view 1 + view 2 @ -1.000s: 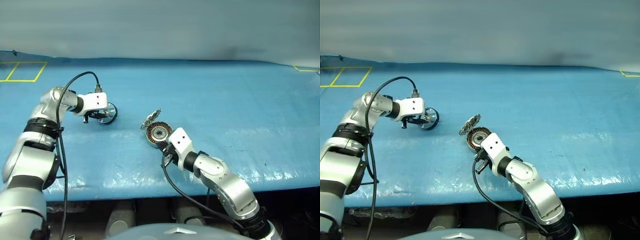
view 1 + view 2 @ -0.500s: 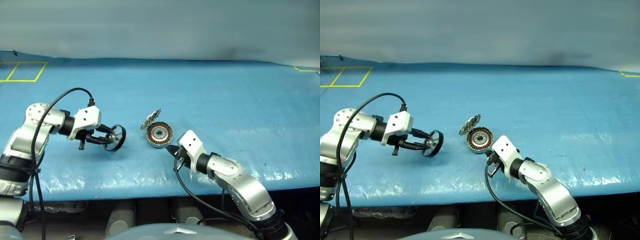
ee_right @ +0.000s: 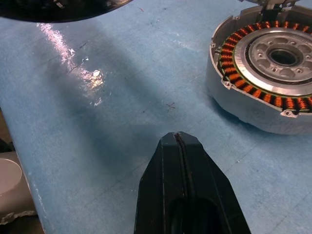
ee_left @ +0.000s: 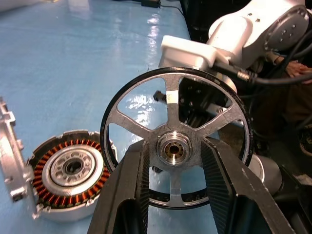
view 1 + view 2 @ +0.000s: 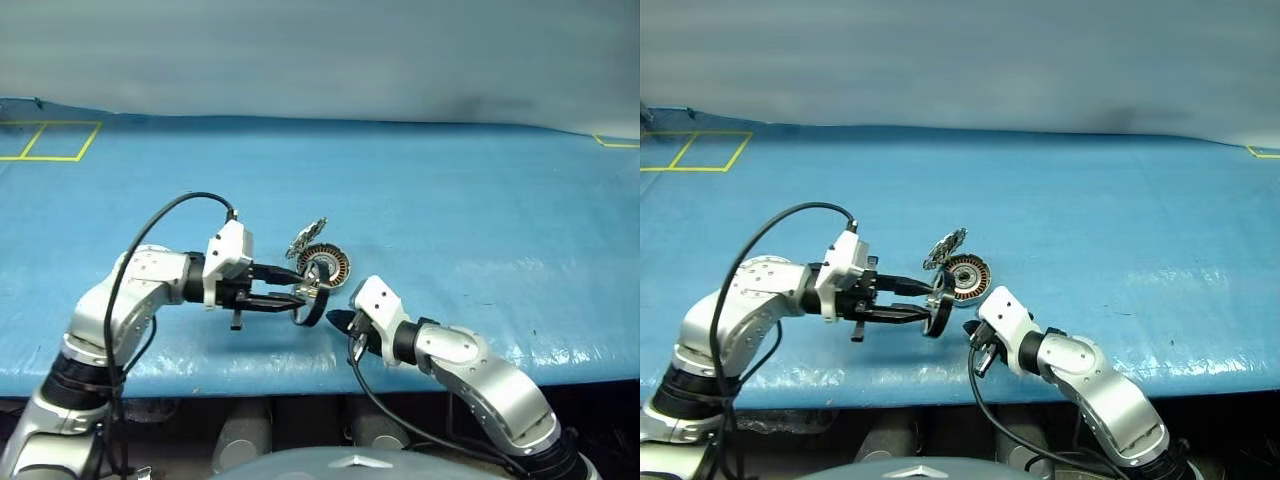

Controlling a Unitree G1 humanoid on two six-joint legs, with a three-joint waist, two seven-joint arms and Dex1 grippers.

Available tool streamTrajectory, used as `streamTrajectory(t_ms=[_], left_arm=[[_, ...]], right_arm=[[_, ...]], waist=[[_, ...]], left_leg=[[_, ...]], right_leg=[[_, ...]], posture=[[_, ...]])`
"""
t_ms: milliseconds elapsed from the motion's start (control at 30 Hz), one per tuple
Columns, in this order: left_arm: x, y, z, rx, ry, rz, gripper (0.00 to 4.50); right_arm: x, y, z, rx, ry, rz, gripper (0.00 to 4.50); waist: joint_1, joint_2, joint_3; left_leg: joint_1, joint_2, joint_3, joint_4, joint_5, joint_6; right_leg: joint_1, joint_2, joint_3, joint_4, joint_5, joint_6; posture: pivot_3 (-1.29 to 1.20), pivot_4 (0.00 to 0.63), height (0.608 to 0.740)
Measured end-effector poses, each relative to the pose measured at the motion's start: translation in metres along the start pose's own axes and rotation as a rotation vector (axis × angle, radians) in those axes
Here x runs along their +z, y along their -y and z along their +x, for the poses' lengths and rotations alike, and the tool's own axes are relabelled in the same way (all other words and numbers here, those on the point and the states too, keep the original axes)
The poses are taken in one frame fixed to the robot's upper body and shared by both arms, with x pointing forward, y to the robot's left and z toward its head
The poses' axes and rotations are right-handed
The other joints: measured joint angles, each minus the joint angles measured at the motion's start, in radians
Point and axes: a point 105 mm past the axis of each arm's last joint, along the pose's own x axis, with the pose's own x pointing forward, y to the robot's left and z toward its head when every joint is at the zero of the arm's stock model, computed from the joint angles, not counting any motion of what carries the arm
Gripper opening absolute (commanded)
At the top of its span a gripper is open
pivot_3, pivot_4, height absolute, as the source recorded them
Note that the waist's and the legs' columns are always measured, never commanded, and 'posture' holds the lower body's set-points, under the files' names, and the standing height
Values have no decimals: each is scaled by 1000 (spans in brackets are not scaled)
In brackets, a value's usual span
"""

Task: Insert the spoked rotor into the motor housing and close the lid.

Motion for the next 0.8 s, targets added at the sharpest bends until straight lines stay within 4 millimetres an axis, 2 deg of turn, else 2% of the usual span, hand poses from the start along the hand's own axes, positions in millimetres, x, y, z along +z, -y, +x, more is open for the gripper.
streamTrajectory(t_ms=[233,367,500,700,800], left_arm=[[-7,-11,27,162,-41,51,1303],[-2,-18,35,235,-57,101,1303],[0,-23,36,298,-108,101,1303],[-21,-27,33,361,-277,56,1303],[-21,-28,32,377,-306,61,1303]], right_arm=[[-1,1,0,-12,-7,5,0],[0,1,0,-14,-6,4,0],[0,1,-1,-18,-4,3,0],[0,7,-7,-45,37,0,0],[-1,16,-14,-76,90,1,0]], waist=[[0,0,0],[2,0,0],[1,0,0],[1,-1,0],[1,-1,0]], left_leg=[[0,0,0,0,0,0],[0,0,0,0,0,0],[0,0,0,0,0,0],[-1,0,0,-1,0,0],[-1,0,0,-1,0,0]], right_leg=[[0,0,0,0,0,0],[0,0,0,0,0,0],[0,0,0,-1,0,0],[0,0,0,-2,0,0],[1,0,0,-4,0,1]], posture=[[0,150,740],[0,150,740],[0,150,740],[0,150,740],[0,150,740]])
